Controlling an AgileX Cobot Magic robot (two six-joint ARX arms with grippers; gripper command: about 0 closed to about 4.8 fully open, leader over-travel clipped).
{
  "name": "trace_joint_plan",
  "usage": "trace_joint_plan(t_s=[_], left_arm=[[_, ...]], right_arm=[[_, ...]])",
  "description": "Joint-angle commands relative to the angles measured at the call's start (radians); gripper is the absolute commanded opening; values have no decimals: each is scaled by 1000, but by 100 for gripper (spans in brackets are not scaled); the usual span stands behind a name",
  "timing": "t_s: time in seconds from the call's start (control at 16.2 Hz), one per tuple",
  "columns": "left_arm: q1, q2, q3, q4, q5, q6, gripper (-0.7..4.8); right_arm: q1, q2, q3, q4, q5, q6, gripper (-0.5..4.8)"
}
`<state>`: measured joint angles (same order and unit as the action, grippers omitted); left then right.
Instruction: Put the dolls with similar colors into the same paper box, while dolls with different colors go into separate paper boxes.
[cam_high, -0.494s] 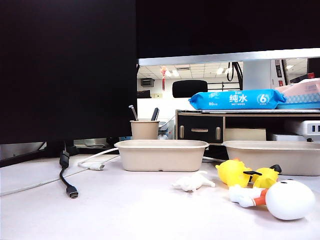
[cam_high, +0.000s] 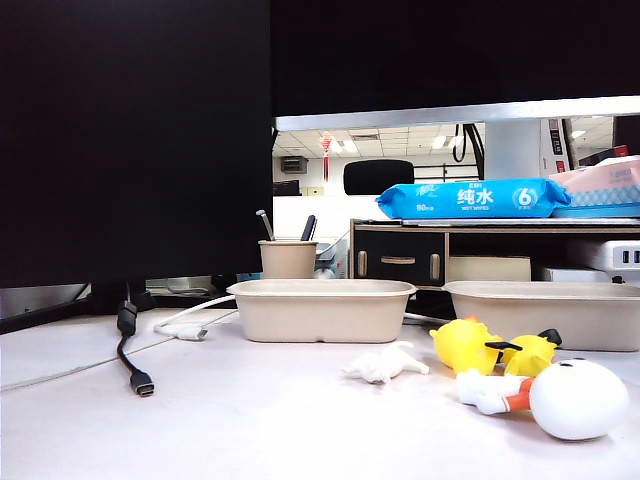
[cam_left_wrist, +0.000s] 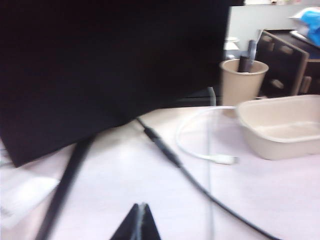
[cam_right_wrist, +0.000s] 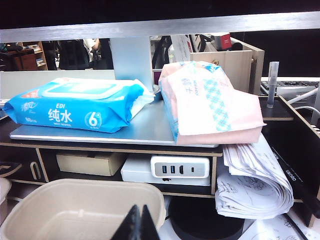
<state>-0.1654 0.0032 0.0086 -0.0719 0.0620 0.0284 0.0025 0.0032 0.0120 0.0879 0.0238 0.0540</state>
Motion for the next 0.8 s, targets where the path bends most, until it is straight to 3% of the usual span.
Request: trace_joint_plan(t_s=[0.06,0.31,0.43,0.62,0.68,0.8], left_arm=[[-198,53,1,6,3,-2,-5],[-492,155,1,-3,6,-2,-5],[-595,163,1,-1,6,-2,-5],[-626,198,1,-2,6,-2,-5],[-626,198,1,-2,6,-2,-5],[-626,198,1,-2,6,-2,-5]], right_arm=[[2,0,-2,15,-1,2,4],[7,0,-2,53,-41,47,4],[7,0,-1,127,-161,140,4],[7,0,9,296,-208,577,4],[7,0,26,309,-201,649,3],[7,7,99,311,-198,680,-2]])
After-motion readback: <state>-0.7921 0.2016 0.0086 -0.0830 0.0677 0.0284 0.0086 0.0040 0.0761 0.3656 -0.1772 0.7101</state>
